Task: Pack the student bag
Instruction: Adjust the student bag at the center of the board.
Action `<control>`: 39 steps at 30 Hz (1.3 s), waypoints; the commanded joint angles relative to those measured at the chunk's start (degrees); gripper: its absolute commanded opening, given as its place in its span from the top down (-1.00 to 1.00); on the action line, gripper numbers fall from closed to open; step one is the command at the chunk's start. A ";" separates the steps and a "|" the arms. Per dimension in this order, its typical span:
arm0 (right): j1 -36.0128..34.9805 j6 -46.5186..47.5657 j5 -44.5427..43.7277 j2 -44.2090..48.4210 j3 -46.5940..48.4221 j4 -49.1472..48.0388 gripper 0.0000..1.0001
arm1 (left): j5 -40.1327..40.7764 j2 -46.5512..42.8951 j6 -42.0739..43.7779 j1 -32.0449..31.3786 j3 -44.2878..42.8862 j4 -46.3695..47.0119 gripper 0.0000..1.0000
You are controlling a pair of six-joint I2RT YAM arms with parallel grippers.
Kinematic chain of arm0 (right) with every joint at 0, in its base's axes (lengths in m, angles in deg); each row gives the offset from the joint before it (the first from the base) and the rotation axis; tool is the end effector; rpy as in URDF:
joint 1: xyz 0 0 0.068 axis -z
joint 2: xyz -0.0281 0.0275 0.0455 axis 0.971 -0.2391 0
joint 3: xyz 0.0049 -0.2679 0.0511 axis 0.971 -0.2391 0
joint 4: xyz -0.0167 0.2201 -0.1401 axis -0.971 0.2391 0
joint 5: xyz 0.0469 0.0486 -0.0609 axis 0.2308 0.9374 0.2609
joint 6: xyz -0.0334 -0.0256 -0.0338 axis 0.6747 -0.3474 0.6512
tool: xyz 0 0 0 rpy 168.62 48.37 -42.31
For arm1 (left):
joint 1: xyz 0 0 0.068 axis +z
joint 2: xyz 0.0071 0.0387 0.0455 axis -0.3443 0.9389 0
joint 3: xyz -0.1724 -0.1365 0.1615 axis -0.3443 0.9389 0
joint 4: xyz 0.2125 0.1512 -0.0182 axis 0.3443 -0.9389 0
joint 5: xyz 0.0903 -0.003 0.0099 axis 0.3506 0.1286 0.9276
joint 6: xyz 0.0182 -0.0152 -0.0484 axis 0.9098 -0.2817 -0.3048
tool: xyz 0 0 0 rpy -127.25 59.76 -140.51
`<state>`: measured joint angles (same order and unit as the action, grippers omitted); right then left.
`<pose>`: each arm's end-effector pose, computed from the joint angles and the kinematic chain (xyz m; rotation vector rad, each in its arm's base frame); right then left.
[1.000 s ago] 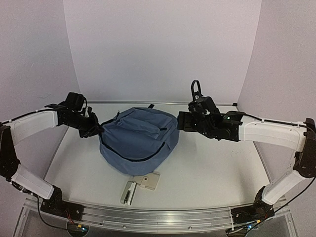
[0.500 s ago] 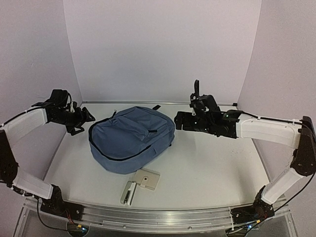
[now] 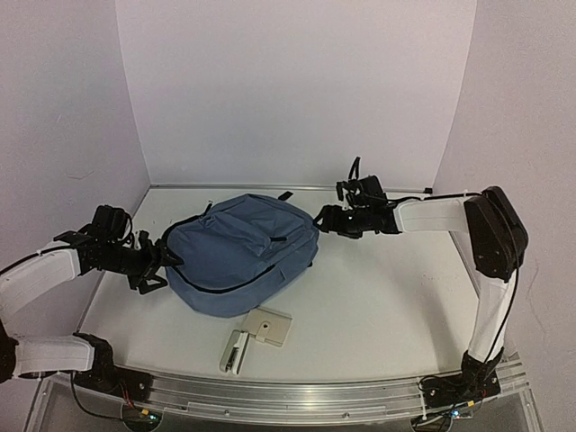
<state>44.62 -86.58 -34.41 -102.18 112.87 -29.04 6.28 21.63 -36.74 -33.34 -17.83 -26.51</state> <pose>0.3755 0.2400 0.1945 -0.2346 2.2756 0.8065 0.1903 -0.0624 0.2227 -0.5777 2.5822 -1.0479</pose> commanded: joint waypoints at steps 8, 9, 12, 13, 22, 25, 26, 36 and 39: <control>0.37 2.05 11.56 -9.97 9.38 -4.45 0.38 | 2.35 8.33 -3.29 -2.81 1.17 13.30 0.85; 0.40 1.87 11.86 -10.17 9.39 -4.48 0.54 | 3.57 8.06 -3.11 -2.80 0.75 12.96 0.92; 0.39 0.70 12.04 -8.47 7.95 -4.85 1.00 | 6.90 7.73 -1.49 -2.80 -0.81 11.67 0.99; 0.38 0.21 11.90 -6.98 6.60 -5.34 1.00 | 7.95 8.23 -0.60 -2.79 -1.54 11.01 1.00; 0.28 -5.01 2.43 15.28 -12.11 -6.74 1.00 | 8.22 26.99 10.34 -0.60 -21.58 8.00 1.00; -0.79 -7.47 -0.05 23.07 -19.20 -6.05 1.00 | 7.88 36.84 14.21 -0.50 -32.59 6.61 1.00; -1.44 -8.51 -0.84 25.73 -21.15 -5.69 1.00 | 7.36 39.82 15.25 -0.51 -36.91 6.04 1.00; -17.62 -20.56 -8.97 37.04 -35.08 -2.58 1.00 | 4.12 57.86 20.53 -0.57 -55.56 5.79 0.94; -21.67 -21.49 -9.70 37.87 -34.38 -1.26 1.00 | 6.01 57.02 20.96 -0.54 -54.39 5.38 0.36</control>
<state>27.93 -104.44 -42.99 -68.54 78.35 -32.20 4.79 79.66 -17.72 -36.54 -69.55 -23.58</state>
